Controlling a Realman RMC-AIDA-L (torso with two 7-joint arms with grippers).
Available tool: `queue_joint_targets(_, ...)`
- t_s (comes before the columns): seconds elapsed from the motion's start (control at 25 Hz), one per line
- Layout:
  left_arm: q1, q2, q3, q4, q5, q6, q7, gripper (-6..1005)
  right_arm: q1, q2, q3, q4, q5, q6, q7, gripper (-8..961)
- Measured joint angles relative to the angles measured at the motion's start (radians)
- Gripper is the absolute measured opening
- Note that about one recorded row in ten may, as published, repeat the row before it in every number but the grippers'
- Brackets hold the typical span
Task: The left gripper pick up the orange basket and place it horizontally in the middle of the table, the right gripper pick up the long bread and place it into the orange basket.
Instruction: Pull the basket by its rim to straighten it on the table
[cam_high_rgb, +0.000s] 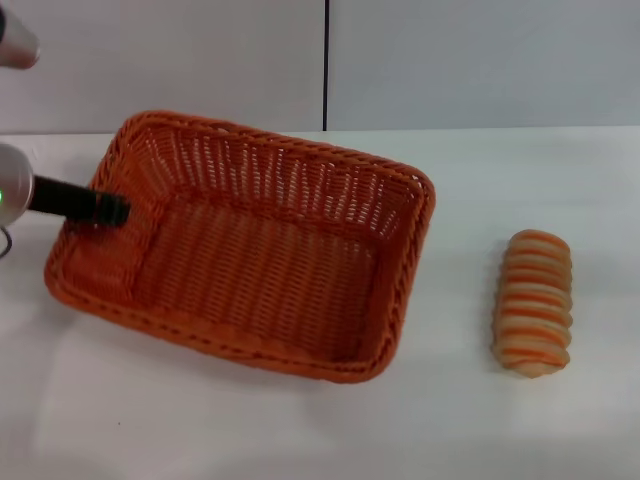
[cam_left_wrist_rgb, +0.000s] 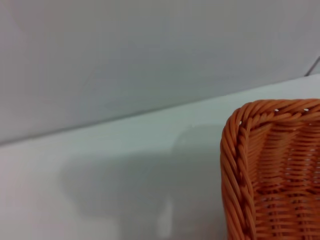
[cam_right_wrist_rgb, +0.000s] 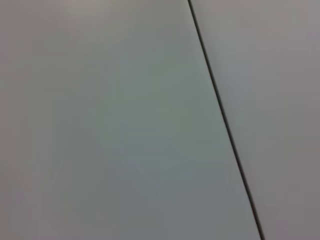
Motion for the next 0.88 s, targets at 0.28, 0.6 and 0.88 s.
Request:
queue_joint_targets(0.28,0.129,0.000,0.007,0.052,-0.096,-0.030,-0.001,186,0.004,0.002,-0.042,0.001,0.000,0.010,0.009,656)
queue_joint_targets(0.6,0.199,0.000,0.042,0.068,-0.158,-0.061,-0.001,146,0.007,0.005,-0.054,0.002,0.004,0.010,0.013,654)
queue_joint_targets(0.88,0.199,0.000,0.059,0.090,-0.204,-0.055,-0.001,142,0.006,0.009,-0.054,-0.001,0.005,0.011,0.014,653)
